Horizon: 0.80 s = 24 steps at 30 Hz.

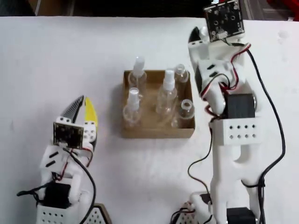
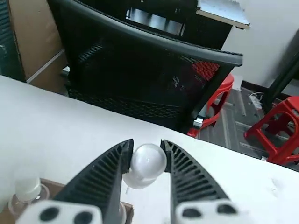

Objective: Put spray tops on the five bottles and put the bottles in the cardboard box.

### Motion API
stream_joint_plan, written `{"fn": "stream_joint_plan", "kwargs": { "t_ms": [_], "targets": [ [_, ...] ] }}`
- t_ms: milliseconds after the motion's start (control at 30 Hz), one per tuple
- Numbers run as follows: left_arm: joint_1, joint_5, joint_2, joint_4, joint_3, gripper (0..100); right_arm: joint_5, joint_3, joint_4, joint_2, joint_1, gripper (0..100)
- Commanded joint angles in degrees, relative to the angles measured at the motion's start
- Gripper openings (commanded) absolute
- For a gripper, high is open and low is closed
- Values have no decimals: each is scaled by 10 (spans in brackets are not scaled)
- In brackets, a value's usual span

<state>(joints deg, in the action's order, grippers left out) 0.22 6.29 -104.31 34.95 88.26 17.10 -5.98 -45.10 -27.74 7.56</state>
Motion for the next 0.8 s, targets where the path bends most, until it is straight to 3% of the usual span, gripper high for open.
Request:
{"fn": "stream_joint_plan", "kwargs": {
  "t_ms": [0,767],
  "targets": [
    [-3,-4,-2,-17,-2,24,3,47,-8,-6,26,16],
    [-2,-4,-2,-18,4,27,3,77,-83,8,39,16]
  ]
}}
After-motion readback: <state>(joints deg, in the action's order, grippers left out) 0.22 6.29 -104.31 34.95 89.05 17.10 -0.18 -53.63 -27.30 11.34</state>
